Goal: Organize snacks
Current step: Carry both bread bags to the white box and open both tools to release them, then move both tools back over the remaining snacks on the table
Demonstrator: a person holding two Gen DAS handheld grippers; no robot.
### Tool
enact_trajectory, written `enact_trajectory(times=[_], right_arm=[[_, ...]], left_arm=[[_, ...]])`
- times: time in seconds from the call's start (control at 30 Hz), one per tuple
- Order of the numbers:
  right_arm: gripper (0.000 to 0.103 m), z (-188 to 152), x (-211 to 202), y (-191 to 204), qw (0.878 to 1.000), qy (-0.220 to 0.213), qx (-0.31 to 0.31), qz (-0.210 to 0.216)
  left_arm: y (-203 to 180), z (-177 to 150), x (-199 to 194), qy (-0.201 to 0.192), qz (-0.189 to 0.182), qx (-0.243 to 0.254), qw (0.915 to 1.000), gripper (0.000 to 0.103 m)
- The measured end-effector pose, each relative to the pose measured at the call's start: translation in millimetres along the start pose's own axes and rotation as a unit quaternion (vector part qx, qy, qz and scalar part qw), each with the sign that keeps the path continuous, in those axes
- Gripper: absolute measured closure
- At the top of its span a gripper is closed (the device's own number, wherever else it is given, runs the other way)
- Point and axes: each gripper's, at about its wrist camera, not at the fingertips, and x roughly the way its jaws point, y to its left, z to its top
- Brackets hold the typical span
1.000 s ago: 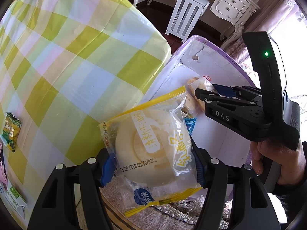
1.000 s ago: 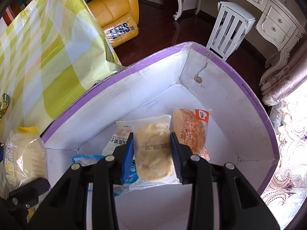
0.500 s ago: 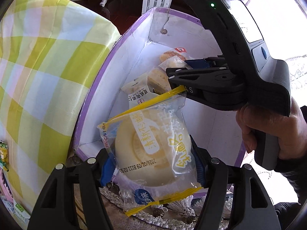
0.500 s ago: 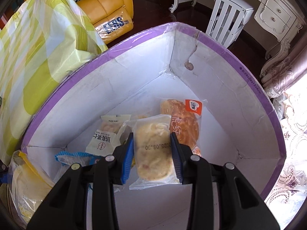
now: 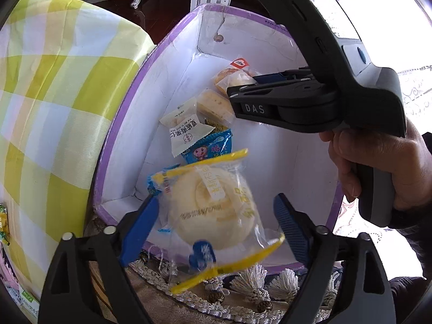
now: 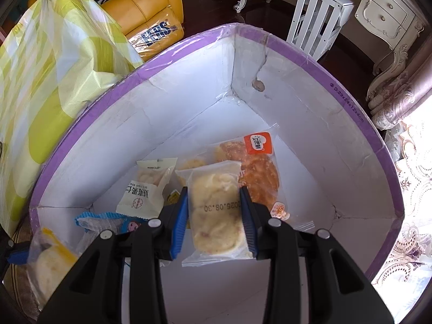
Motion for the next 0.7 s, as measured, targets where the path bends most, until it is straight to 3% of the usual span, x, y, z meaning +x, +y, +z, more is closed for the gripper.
enact_trajectory(times=[0.27, 0.4, 0.6, 0.63, 0.67, 0.7], right_arm=[[0.066, -3.2, -7.6, 14.8, 1.0, -0.003, -0.015, -0.007], [0.066, -5.4, -14.1, 23.6, 1.0, -0.006, -0.022, -0.018], [0.066, -12.4, -16.9, 40.3, 0.999, 0.008, -0.031, -0.031], [0.063, -13.9, -16.1, 42.2, 0.999, 0.012, -0.03, -0.034], [0.05, -15.4, -15.1, 44.5, 0.999, 0.019, -0.032, -0.039], [0.044, -16.2, -15.0, 46.0, 0.998, 0.022, -0.034, -0.043]], left_arm=[[20.4, -7.1, -34.7, -0.065, 0.001, -0.047, 0.9967, 0.012], [33.1, -19.6, -62.4, -0.128, 0.025, -0.058, 0.9898, 0.012], [56.2, -45.3, -104.3, -0.235, 0.107, -0.062, 0.9641, 0.011], [57.8, -50.4, -112.3, -0.247, 0.128, -0.053, 0.959, 0.01], [60.5, -54.5, -120.7, -0.255, 0.151, -0.049, 0.9539, 0.01], [63.2, -58.7, -126.0, -0.262, 0.173, -0.049, 0.9482, 0.01]])
